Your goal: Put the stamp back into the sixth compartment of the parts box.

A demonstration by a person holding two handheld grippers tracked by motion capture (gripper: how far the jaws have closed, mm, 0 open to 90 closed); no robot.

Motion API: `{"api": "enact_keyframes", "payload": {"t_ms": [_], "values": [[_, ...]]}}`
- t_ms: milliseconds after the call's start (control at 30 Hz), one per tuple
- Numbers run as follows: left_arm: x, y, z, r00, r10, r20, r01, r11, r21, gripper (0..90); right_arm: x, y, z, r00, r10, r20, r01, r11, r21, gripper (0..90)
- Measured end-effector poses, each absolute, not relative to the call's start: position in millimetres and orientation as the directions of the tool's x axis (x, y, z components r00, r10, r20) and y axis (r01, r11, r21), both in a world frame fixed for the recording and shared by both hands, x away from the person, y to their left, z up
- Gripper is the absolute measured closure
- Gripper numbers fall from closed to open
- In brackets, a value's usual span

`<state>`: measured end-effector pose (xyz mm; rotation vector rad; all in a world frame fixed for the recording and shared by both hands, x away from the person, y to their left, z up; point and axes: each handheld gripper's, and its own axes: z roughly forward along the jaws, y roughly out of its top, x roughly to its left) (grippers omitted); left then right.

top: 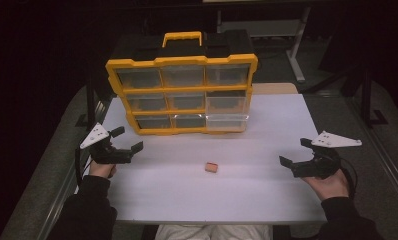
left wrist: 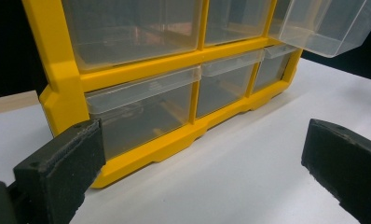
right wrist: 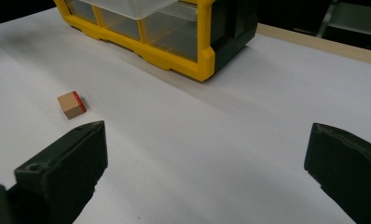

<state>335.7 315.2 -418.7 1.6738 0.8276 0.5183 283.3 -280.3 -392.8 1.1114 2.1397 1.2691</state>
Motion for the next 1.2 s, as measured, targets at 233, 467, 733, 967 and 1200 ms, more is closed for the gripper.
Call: {"api": "enact_keyframes", "payload": {"t_ms": [233,467,733,967,1200], "values": [[335.7,315.7,-418.7,0.649,0.756,-0.086,0.252,-0.106,0.962,0.0,282.6,-279.1,-392.6,-0.602,0.797,0.049,0.427,0.269,0.863,0.0],[335.8,315.2,-418.8,0.649,0.756,-0.085,0.250,-0.107,0.962,0.0,281.2,-278.3,-390.0,-0.612,0.789,0.055,0.415,0.262,0.871,0.0],[335.5,313.9,-419.1,0.654,0.752,-0.078,0.250,-0.118,0.961,0.0,280.7,-273.5,-387.5,-0.632,0.773,0.051,0.408,0.276,0.870,0.0],[334.7,312.8,-419.4,0.658,0.750,-0.072,0.250,-0.128,0.960,0.0,279.9,-265.0,-383.1,-0.658,0.752,0.036,0.399,0.308,0.864,0.0],[333.6,312.7,-419.7,0.660,0.748,-0.070,0.253,-0.133,0.958,0.0,279.1,-258.9,-373.4,-0.679,0.734,0.028,0.387,0.325,0.863,0.0]]}}
